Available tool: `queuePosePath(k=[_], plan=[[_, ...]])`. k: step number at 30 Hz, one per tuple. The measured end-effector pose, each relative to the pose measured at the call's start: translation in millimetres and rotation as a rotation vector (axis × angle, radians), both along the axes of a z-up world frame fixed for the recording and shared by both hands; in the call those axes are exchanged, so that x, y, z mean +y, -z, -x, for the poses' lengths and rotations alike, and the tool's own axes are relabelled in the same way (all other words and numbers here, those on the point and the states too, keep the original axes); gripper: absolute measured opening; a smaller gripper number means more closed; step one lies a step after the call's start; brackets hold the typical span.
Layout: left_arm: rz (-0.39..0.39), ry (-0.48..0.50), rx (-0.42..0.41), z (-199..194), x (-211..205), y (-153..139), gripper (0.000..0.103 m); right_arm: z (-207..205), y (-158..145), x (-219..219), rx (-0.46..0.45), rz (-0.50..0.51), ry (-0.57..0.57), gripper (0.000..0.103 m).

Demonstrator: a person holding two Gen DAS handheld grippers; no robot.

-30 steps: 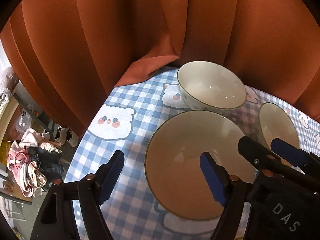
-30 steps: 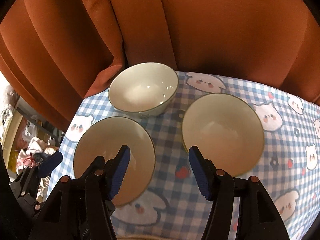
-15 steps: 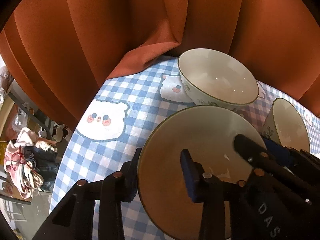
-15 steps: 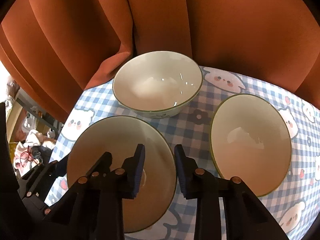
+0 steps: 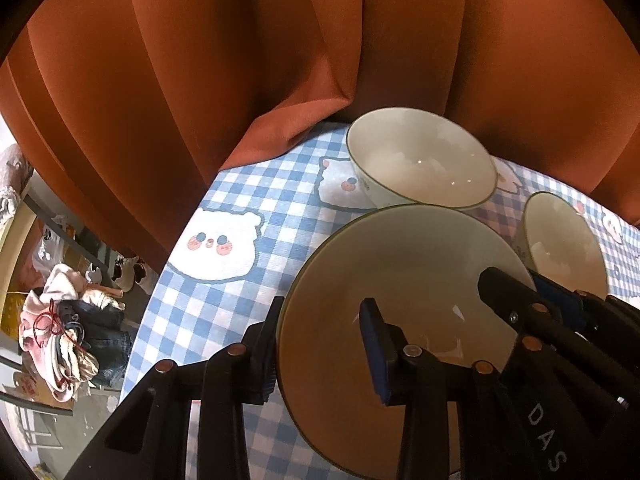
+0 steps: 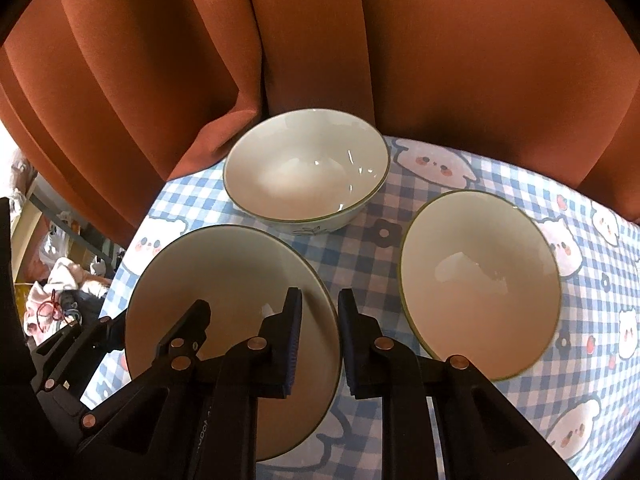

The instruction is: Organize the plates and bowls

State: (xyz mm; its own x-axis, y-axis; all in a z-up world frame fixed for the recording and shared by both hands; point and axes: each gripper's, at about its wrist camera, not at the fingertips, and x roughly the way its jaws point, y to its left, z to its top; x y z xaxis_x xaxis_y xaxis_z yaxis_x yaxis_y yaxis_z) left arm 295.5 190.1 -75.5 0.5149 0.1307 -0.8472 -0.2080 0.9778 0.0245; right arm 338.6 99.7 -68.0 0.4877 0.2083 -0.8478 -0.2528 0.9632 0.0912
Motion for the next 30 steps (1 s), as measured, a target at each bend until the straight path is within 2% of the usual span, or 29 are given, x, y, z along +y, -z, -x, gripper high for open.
queuePosePath(k=[9,18,24,30], plan=[[0.011,0.06,-0.045,31,-24,-29,0.036,37,-35,-24,-0.046,-0.007,0.053,0.022],[0.04,0.172,-0.077,69,-74,-47,0.036,94,-64,-80,-0.084,0.021,0.168,0.022],[0.023,0.24,-0.071,103,-120,-47,0.036,133,-64,-126,-0.08,0.008,0.237,0.022],[0.02,0.257,-0.031,130,-162,-34,0.036,166,-50,-172,-0.041,0.002,0.262,0.022]])
